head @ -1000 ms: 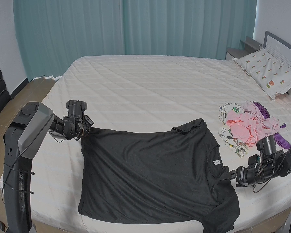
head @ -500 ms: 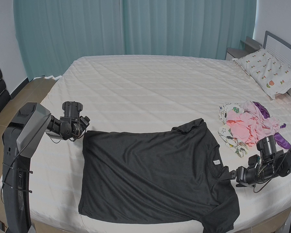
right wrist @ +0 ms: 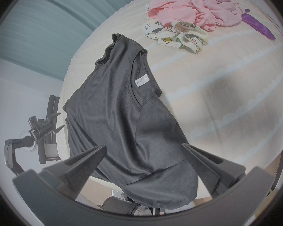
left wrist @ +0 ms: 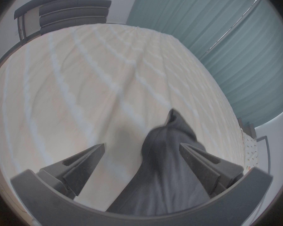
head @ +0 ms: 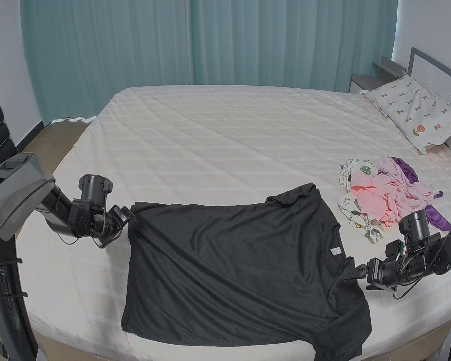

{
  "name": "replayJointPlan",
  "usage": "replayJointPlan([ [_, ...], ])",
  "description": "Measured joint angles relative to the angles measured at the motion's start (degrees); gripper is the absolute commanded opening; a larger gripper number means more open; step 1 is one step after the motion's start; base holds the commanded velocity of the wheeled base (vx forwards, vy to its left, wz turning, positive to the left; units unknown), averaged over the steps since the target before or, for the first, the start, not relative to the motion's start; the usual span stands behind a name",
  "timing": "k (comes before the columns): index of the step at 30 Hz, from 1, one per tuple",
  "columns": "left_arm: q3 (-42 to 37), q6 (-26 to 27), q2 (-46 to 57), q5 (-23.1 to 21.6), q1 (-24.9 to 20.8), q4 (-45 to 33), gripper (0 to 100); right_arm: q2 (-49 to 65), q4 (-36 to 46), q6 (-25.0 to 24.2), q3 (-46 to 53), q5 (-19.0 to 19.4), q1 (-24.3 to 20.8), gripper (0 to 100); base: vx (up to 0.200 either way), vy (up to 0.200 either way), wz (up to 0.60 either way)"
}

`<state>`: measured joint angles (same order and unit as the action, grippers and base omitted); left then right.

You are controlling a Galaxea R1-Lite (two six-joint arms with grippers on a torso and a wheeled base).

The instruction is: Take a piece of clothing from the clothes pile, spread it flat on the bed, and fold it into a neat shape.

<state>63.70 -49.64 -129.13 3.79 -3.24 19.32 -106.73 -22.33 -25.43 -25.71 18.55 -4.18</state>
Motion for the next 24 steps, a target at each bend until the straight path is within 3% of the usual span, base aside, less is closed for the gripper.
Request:
replayJointPlan([
  [9, -24.54, -1.76, 9.84, -6.11, -2.18, 11.28, 100, 0.89, 0.04, 0.11, 0.5, -0.04, -0.28, 100, -0.2, 0.0, 0.0],
  [15, -37.88, -2.23, 12.35, -7.97, -4.91, 26.93, 100, 1.33, 0.06, 0.15, 0.85, -0.02, -0.52, 100, 0.0, 0.0, 0.0],
  [18, -41.53, -2.41, 12.04, -8.46, -6.56, 32.57, 100, 1.41, 0.02, 0.17, 0.91, 0.0, -0.61, 100, 0.0, 0.0, 0.0],
  [24, -43.75, -2.3, 9.68, -7.95, -10.53, 34.05, 100, 1.5, -0.05, 0.22, 0.96, -0.02, -0.69, 100, 0.0, 0.0, 0.0],
])
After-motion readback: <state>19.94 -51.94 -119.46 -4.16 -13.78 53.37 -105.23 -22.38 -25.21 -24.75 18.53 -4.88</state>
